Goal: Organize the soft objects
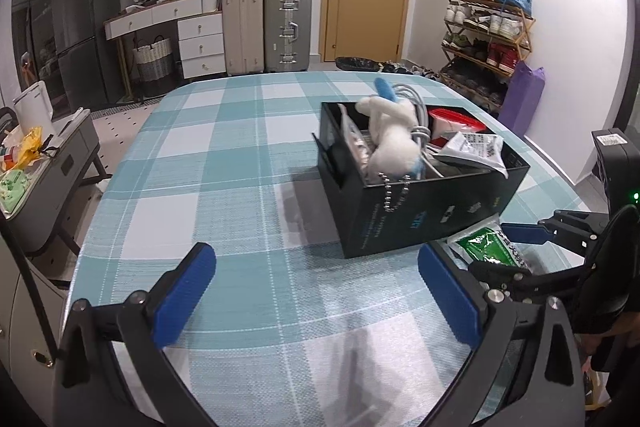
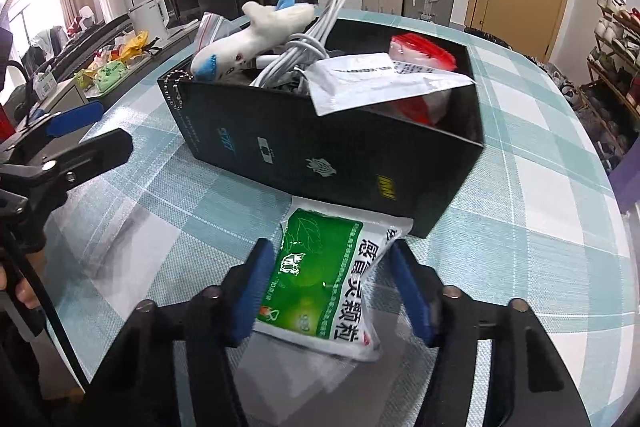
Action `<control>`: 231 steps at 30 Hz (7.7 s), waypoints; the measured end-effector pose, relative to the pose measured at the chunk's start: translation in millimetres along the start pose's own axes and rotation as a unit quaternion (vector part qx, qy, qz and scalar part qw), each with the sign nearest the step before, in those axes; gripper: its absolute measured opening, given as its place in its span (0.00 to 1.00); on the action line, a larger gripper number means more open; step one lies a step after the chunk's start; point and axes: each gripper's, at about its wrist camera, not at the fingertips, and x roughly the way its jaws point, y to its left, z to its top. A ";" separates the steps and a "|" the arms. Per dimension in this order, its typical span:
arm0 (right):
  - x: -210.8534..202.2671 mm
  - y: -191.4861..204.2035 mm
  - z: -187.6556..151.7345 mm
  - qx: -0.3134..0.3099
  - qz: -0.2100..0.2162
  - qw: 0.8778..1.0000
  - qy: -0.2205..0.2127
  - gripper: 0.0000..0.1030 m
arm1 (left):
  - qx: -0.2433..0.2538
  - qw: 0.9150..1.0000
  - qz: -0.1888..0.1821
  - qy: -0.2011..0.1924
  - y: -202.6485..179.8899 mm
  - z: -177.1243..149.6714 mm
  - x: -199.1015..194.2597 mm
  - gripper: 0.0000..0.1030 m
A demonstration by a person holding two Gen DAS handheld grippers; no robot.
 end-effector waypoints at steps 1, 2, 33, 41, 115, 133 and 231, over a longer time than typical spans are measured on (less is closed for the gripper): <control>-1.6 -1.8 -1.2 0.001 0.004 1.000 -0.002 0.48 | 0.003 1.000 -0.002 0.000 -2.3 -0.1 0.1 0.93; -4.1 -4.8 -4.3 0.002 0.007 1.000 -0.003 0.45 | 0.008 1.000 -0.004 -0.001 -5.2 -0.2 -0.3 0.89; -86.1 -20.9 7.8 -0.016 0.058 0.988 -0.144 0.35 | 0.040 0.996 -0.065 -0.035 -52.5 32.8 -10.6 0.12; -84.1 -25.6 35.4 -0.015 0.050 0.983 -0.174 0.35 | 0.040 0.996 -0.058 -0.049 -55.2 51.7 -3.0 0.12; -81.3 -32.7 6.3 -0.018 0.033 0.966 -0.257 0.99 | 0.015 0.993 0.029 -0.115 -24.2 17.3 -10.7 1.00; -81.6 -34.4 -2.4 -0.010 0.033 0.960 -0.277 0.99 | -0.002 0.991 0.027 -0.128 -19.2 11.3 -7.8 1.00; -86.3 -30.5 -5.2 -0.014 0.020 0.957 -0.288 0.99 | 0.004 0.991 0.025 -0.131 -19.4 7.3 -7.3 1.00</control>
